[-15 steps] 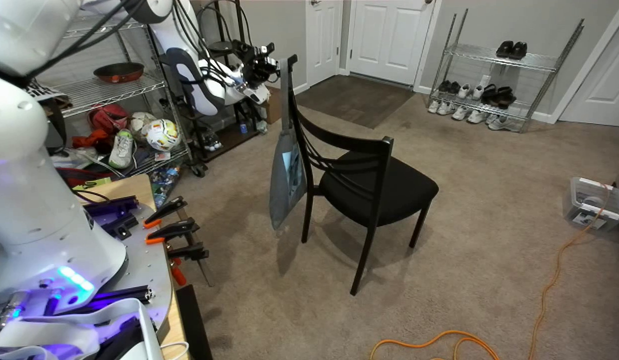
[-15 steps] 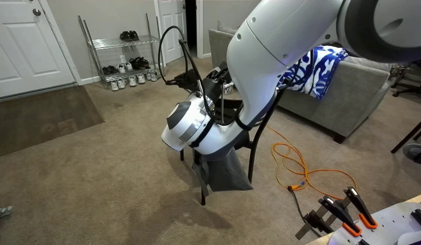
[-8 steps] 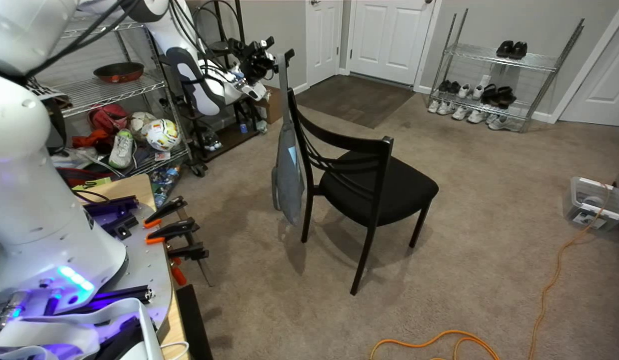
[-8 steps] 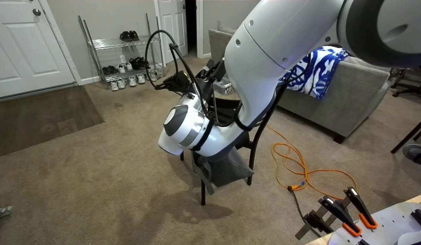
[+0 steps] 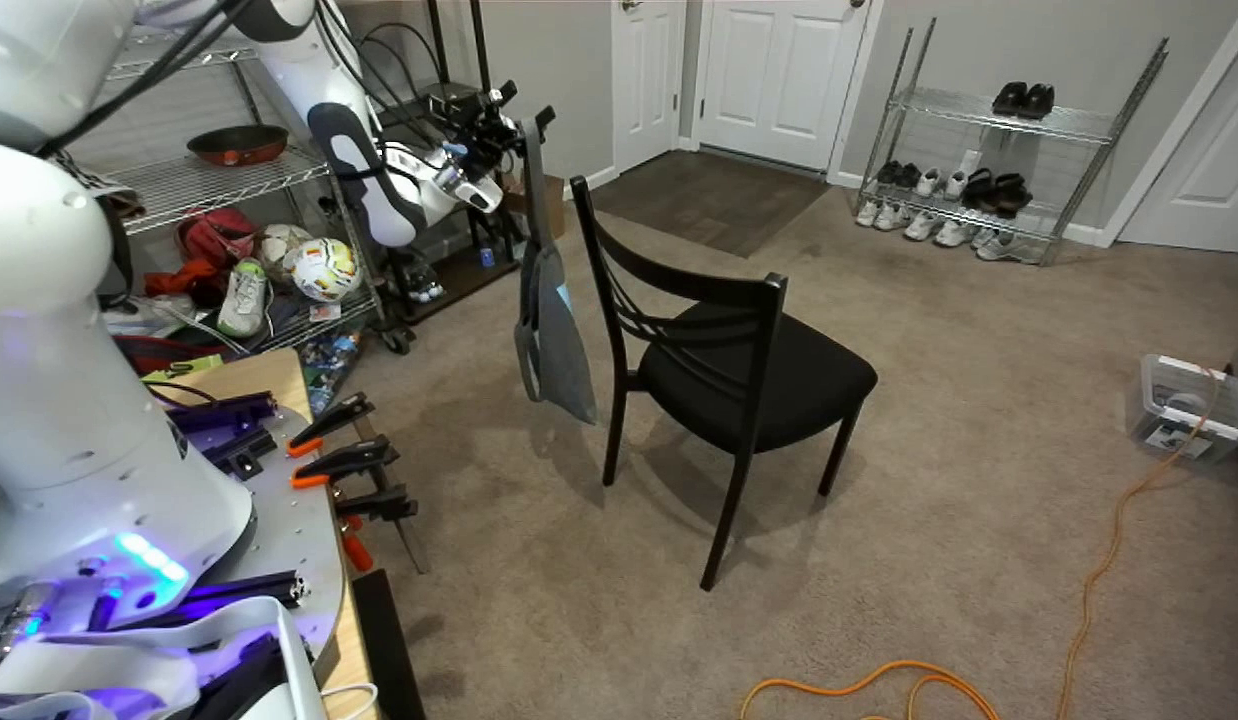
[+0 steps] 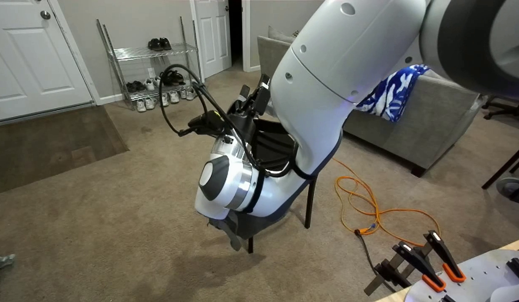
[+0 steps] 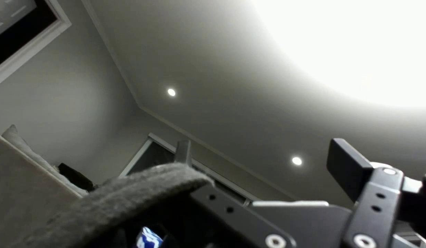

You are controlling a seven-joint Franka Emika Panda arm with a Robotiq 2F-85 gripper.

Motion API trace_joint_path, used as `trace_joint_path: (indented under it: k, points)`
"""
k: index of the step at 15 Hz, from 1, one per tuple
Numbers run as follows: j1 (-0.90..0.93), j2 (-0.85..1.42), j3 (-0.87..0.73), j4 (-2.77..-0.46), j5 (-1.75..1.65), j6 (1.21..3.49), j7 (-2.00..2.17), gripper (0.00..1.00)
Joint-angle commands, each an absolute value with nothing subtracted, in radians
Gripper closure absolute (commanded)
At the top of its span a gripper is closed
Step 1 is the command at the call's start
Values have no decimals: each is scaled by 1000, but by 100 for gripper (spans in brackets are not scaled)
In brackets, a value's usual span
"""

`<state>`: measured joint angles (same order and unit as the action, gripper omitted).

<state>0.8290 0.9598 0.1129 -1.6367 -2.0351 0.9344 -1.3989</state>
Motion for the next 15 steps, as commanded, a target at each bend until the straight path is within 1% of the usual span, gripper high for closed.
trace_joint_path:
  k: [1, 7, 15]
  points:
    - [847, 893, 109, -1774, -2040, 909, -1357, 0]
    - [849, 877, 135, -1904, -2004, 824, -1287, 0]
    - [738, 885, 215, -2015, -1822, 825, -1073, 0]
